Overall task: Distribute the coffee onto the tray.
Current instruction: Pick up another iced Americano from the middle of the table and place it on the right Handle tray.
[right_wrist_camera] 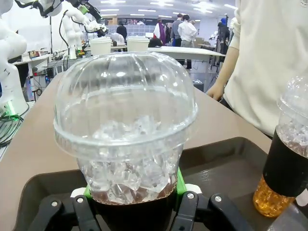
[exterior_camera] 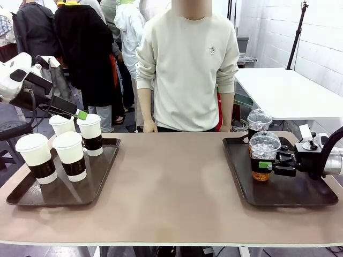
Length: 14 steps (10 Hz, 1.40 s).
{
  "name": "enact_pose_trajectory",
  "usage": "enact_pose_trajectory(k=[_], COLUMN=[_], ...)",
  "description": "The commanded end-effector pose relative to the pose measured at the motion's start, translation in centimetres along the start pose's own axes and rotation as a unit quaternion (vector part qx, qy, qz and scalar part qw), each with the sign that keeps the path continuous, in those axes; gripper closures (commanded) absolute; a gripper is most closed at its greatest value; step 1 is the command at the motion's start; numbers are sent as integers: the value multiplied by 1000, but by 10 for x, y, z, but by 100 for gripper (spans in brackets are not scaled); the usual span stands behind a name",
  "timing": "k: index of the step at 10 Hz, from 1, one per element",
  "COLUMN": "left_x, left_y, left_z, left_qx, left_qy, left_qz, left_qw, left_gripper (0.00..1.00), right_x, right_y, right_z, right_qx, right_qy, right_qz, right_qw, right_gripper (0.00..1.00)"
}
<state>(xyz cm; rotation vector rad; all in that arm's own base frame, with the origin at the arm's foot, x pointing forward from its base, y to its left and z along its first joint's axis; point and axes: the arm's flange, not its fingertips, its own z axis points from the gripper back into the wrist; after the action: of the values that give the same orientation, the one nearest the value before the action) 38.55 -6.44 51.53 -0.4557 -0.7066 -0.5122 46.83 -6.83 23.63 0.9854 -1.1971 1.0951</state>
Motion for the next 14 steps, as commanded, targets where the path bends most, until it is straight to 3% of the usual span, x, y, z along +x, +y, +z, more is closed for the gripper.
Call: enact_pose_trajectory(k=[1,4,6,14], left_x=[0,0,0,0], left_y=[2,2,2,2], left_z=[-1,-1,-1,-1], left_qx=[-8,-8,-8,-8], left_qy=[-3,-3,-3,-3], left_qz=[3,3,3,3], left_qw=[1000,1000,1000,1000], left_gripper=[0,0,0,0], right_x=[0,-4,-4,-11], right_y=[-5,-7,-6,19], right_z=[2,-1,0,33], right_qx=[-5,0,1,-31], right_qy=[-29,-32,-34,-26], right_qz=[14,3,-13,-80], right_qw=[999,999,999,996], right_gripper=[36,36,0,0])
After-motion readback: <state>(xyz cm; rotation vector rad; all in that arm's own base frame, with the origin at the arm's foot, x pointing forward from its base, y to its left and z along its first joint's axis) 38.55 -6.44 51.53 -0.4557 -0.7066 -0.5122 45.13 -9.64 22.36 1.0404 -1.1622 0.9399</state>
